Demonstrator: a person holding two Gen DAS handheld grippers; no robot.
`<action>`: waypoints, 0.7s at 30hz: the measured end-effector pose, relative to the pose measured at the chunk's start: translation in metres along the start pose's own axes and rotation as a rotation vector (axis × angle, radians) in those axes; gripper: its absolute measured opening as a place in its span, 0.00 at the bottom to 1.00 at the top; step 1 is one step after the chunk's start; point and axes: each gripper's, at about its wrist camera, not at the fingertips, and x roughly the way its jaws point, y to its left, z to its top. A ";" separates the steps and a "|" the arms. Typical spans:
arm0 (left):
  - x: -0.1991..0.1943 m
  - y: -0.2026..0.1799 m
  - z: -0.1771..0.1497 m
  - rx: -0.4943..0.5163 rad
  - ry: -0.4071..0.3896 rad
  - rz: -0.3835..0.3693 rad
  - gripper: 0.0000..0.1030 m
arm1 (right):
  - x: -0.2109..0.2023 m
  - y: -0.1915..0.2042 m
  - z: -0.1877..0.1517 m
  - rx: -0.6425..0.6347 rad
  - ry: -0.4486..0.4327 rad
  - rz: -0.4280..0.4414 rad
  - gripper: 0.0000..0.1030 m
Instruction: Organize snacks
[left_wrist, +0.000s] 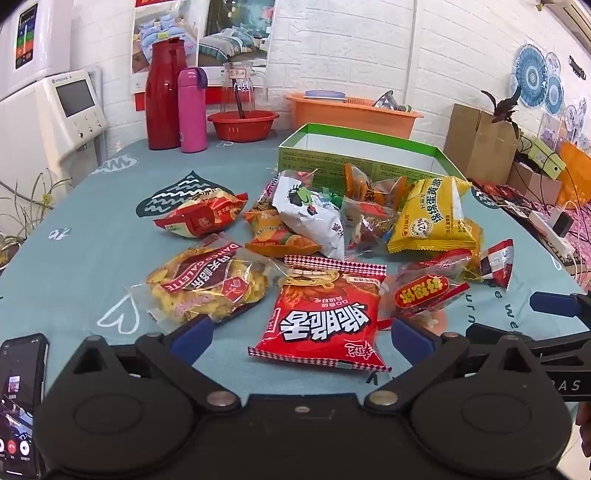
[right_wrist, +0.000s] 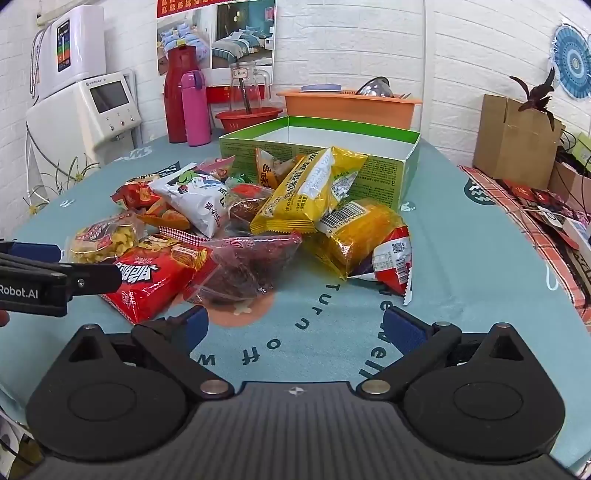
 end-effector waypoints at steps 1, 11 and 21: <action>0.000 0.001 0.000 -0.003 -0.001 0.001 1.00 | 0.000 0.001 0.000 -0.001 -0.001 0.002 1.00; -0.002 0.005 -0.001 0.008 -0.006 -0.001 1.00 | 0.004 0.005 0.002 -0.008 0.004 0.006 1.00; 0.002 0.009 -0.001 -0.016 0.000 -0.012 1.00 | 0.007 0.006 0.002 -0.008 0.009 0.013 1.00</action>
